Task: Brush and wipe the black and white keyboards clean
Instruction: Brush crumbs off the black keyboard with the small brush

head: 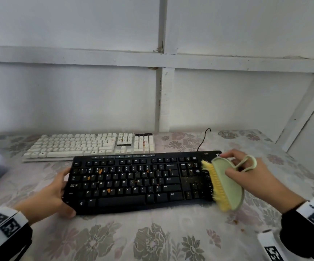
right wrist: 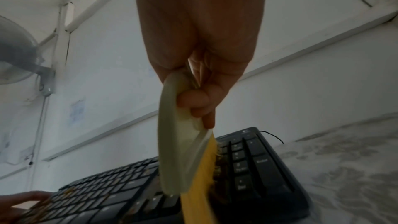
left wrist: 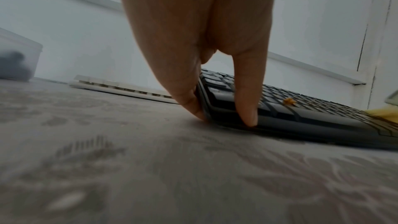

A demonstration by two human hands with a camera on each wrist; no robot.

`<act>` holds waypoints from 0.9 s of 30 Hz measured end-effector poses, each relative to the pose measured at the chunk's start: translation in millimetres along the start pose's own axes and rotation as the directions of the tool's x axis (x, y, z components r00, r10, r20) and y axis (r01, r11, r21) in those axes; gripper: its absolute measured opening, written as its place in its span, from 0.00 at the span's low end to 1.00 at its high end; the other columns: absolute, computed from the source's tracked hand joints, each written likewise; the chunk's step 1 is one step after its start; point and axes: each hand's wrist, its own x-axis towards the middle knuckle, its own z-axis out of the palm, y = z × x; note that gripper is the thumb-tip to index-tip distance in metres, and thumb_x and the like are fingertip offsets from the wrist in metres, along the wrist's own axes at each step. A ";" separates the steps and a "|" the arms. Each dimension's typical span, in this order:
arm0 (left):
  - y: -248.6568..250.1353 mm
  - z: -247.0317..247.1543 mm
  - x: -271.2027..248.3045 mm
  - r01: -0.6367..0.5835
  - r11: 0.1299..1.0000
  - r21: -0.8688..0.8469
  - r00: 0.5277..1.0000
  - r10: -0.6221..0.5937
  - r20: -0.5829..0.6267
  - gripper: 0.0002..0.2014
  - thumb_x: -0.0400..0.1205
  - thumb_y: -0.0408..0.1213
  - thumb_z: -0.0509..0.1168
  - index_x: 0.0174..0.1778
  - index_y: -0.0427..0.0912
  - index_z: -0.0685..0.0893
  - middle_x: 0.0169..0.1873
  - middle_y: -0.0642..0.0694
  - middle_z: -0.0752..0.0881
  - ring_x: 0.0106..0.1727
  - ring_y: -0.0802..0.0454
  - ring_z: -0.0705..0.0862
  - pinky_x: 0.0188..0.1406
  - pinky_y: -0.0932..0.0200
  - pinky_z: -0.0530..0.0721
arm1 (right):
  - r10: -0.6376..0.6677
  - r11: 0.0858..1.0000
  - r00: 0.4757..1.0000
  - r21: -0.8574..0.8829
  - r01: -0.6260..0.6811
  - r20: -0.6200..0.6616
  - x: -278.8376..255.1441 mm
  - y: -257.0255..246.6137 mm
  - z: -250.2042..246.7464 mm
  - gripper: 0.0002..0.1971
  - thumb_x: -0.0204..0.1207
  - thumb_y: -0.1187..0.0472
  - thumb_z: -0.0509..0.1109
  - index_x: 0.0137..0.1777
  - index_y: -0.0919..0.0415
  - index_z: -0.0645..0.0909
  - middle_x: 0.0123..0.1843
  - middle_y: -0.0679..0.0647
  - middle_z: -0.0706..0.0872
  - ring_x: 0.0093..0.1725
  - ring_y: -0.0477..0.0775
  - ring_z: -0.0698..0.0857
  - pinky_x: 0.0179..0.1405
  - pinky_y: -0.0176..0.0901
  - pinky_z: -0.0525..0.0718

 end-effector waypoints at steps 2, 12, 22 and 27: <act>-0.4 -0.1 -0.3 0.002 1.000 0.003 1.000 -0.002 0.003 0.67 0.36 0.26 0.77 0.73 0.61 0.56 0.56 0.41 0.83 0.57 0.46 0.83 0.47 0.50 0.82 | 0.013 1.000 1.000 0.025 -0.013 0.015 -3.4 -2.1 -5.4 0.14 0.74 0.68 0.69 0.50 0.46 0.82 0.44 0.48 0.87 0.39 0.46 0.85 0.30 0.31 0.77; -0.9 -1.1 -0.3 -0.002 1.000 0.020 1.000 0.002 0.004 0.64 0.38 0.26 0.76 0.70 0.63 0.57 0.57 0.40 0.83 0.57 0.44 0.84 0.46 0.48 0.84 | -0.002 0.994 0.982 0.111 0.023 -0.188 37.1 -11.3 -1.4 0.16 0.76 0.67 0.65 0.56 0.44 0.80 0.43 0.50 0.86 0.36 0.52 0.83 0.31 0.45 0.80; -0.3 0.2 0.0 -0.008 1.000 0.027 1.000 0.008 -0.010 0.64 0.37 0.27 0.75 0.71 0.60 0.57 0.55 0.42 0.83 0.56 0.46 0.83 0.45 0.51 0.82 | -0.006 0.999 0.997 0.035 0.009 -0.079 7.9 -6.7 -14.2 0.14 0.75 0.68 0.68 0.52 0.48 0.83 0.46 0.50 0.86 0.41 0.51 0.84 0.32 0.39 0.78; -0.7 -0.4 0.0 -0.015 0.999 0.037 1.000 0.015 0.002 0.68 0.37 0.27 0.75 0.76 0.58 0.55 0.56 0.41 0.83 0.57 0.44 0.84 0.46 0.50 0.83 | 0.002 0.992 0.983 0.121 0.020 -0.182 36.1 -16.1 -8.3 0.16 0.76 0.68 0.65 0.55 0.46 0.80 0.46 0.53 0.86 0.39 0.51 0.85 0.29 0.43 0.83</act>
